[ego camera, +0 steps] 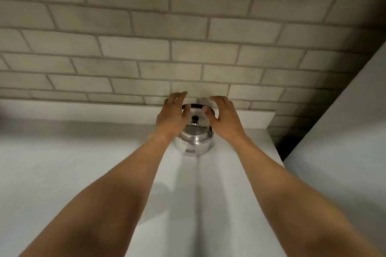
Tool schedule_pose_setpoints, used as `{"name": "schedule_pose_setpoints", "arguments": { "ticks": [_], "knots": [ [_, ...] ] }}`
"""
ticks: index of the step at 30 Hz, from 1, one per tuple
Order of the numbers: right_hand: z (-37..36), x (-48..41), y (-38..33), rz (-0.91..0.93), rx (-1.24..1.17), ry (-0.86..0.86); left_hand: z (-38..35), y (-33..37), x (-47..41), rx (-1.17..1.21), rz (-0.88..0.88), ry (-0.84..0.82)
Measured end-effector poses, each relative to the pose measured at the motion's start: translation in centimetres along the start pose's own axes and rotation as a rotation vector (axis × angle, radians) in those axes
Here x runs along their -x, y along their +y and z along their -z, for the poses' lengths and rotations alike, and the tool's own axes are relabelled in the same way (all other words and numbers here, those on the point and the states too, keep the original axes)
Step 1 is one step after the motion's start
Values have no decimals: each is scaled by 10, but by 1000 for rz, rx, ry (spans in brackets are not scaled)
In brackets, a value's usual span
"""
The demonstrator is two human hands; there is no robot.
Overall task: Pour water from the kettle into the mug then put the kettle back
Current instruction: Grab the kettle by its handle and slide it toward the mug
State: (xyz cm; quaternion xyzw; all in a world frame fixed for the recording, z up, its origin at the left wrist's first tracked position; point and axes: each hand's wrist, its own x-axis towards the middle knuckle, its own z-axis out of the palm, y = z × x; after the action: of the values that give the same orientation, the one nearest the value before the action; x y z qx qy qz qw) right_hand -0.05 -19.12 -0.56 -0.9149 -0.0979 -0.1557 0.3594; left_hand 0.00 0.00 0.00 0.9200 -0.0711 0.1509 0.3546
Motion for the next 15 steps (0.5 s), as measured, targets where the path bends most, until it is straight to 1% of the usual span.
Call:
{"name": "schedule_pose_setpoints", "arguments": {
  "ticks": [1, 3, 6, 8, 10, 13, 15],
  "knots": [
    [-3, -6, 5, 6, -35, 8, -4, -4, -6, 0, -12, -21],
    [-8, -20, 13, -4, -77, -30, -7, -14, -17, -15, -27, -92],
    [-19, -36, 15, -35, -184, -167, -7, -30, -30, -56, -53, -238],
    [-26, -43, 20, -13, -186, -257, -7, -33, -35, -60, -93, -304],
    [-31, -49, 24, -14, -153, -297, -10, -36, -39, -50, -134, -311],
    [-30, -53, 24, -40, -148, -311, -9, -39, -41, -53, -177, -299],
    [-26, -50, 19, -8, -126, -302, -4, -38, -39, -80, -203, -327]
  ]
}}
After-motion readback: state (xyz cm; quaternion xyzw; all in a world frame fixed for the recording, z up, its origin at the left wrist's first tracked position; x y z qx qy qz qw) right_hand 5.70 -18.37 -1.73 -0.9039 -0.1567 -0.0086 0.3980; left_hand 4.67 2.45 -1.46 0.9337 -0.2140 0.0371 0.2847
